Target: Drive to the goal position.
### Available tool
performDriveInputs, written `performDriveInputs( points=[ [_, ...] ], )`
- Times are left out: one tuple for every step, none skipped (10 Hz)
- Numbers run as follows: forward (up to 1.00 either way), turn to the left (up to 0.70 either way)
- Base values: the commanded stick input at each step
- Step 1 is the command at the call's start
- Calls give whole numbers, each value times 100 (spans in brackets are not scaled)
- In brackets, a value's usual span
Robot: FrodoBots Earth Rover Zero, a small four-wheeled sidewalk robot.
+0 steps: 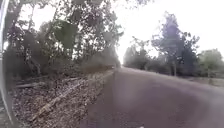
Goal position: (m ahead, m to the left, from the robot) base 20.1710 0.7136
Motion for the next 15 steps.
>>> performDriveInputs(
  points=[
    [70, 1],
    [70, -24],
    [70, -30],
    [70, -27],
    [70, -23],
    [70, -19],
    [70, 1],
    [70, 1],
    [70, 1],
    [70, 1],
    [70, 1],
    [70, 1],
    [70, 1],
    [70, 1],
    [70, 1]
  ],
)
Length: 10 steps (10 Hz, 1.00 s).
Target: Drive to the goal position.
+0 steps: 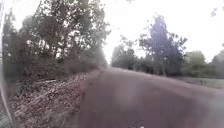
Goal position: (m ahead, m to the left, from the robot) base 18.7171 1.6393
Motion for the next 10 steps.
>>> performDriveInputs(
  points=[
    [70, 1],
    [70, 1],
    [70, 1],
    [70, 1],
    [70, 1],
    [70, 1],
    [70, 1],
    [70, 1],
    [70, 1],
    [70, 1]
  ],
)
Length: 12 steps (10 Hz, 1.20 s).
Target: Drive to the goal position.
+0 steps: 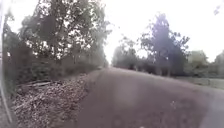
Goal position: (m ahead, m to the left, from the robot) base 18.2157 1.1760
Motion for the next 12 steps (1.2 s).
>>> performDriveInputs(
  points=[
    [70, 1],
    [70, -3],
    [70, -4],
    [70, -4],
    [70, -5],
    [70, -5],
    [70, -1],
    [70, 1],
    [70, 1],
    [70, 1],
    [70, 1],
    [70, 1]
  ],
)
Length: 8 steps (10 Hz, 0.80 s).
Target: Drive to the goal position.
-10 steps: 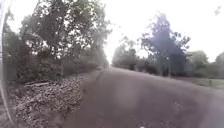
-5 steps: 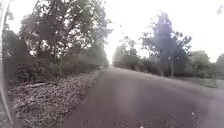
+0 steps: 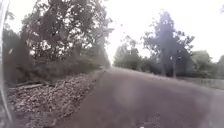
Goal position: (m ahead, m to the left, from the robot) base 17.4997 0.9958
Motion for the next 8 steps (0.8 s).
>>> performDriveInputs(
  points=[
    [70, 1],
    [70, 1],
    [70, 1],
    [70, 1],
    [70, 1],
    [70, 1],
    [70, 1],
    [70, 1]
  ],
)
